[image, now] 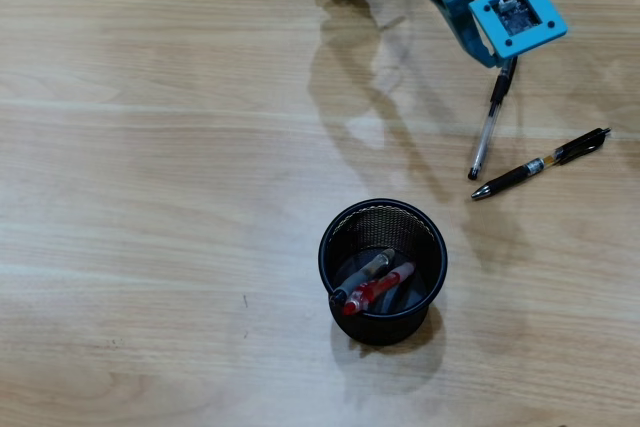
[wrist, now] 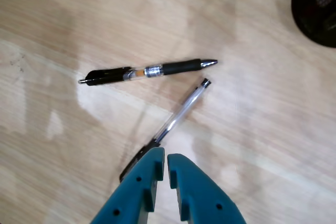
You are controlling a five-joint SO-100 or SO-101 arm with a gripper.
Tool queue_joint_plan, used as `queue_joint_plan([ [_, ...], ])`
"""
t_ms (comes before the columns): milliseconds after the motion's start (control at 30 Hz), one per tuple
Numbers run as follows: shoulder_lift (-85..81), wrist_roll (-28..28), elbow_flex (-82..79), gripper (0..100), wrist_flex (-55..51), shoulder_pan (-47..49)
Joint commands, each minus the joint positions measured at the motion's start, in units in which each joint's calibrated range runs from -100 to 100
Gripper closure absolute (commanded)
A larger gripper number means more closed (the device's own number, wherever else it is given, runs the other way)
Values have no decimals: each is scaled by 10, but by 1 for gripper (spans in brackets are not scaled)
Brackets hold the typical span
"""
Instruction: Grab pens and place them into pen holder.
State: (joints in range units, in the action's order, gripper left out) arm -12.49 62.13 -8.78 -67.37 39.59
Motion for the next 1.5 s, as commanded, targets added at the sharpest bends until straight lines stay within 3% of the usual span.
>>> queue_joint_plan([
  [0,14,42,20,98,-4,35],
  [267,45,146,28,98,2,77],
  [633,47,231,23,98,-5,77],
  [867,102,240,27,97,2,81],
  [1067,135,242,28,75,3,81],
  [1267,182,276,28,72,4,97],
  [1467,244,277,26,72,107,110],
])
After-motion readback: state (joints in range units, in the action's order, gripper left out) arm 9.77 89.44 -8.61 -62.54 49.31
